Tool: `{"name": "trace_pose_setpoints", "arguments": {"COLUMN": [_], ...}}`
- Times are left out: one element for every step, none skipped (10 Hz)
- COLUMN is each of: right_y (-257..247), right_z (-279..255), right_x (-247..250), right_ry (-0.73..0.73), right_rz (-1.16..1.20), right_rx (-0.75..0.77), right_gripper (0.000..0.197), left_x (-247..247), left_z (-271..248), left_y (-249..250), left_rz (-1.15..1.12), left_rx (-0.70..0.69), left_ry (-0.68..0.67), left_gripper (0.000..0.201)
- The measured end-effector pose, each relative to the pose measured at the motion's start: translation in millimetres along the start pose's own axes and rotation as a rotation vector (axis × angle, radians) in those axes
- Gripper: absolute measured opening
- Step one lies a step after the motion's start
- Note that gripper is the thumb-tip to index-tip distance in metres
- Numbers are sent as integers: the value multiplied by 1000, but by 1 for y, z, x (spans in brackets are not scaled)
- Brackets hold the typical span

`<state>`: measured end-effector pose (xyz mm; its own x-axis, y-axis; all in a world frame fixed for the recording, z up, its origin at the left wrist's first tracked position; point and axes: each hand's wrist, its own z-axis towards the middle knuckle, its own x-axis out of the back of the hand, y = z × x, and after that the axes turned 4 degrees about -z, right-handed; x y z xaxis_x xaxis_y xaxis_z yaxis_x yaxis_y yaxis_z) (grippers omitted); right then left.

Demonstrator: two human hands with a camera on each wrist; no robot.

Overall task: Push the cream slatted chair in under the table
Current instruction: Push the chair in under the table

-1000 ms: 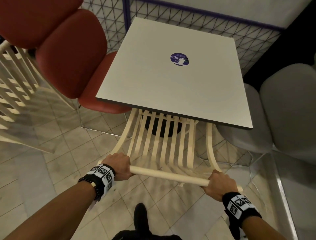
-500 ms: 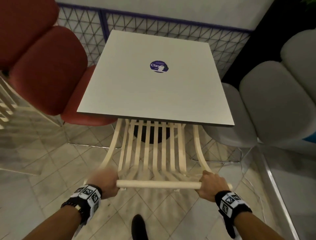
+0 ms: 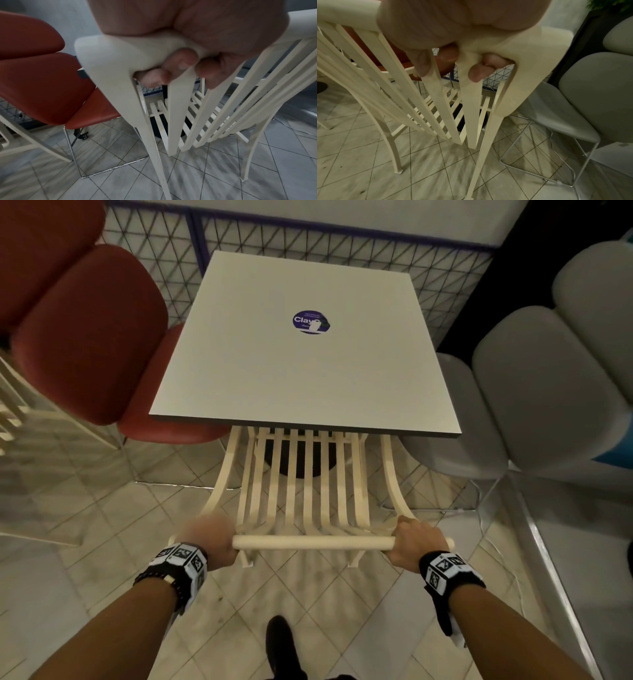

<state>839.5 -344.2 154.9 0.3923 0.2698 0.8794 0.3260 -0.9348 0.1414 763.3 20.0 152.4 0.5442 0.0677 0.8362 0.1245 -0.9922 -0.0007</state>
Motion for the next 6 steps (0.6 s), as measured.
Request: {"name": "trace_pose_setpoints", "arguments": {"right_y": [-2, -7, -18, -28, -33, -32], "right_z": [-3, -11, -30, -60, -81, -108], "right_x": [-5, -10, -25, -42, -55, -61], "right_ry": [39, 151, 264, 319, 333, 225], "right_rz": [-28, -38, 12, 29, 120, 323], "right_rx": [-11, -63, -145, -120, -118, -75], "right_gripper": [36, 41, 60, 81, 97, 72], "left_x": [-2, -8, -18, -33, -47, -65], "left_z": [-2, -8, -19, -38, -64, -92], "left_y": [1, 4, 10, 19, 27, 34], "left_rz": [1, -35, -60, -122, -189, -337], "left_rx": [23, 67, 96, 60, 13, 14], "left_ry": [20, 82, 221, 417, 545, 503], "left_gripper": [27, 26, 24, 31, 52, 64]}}
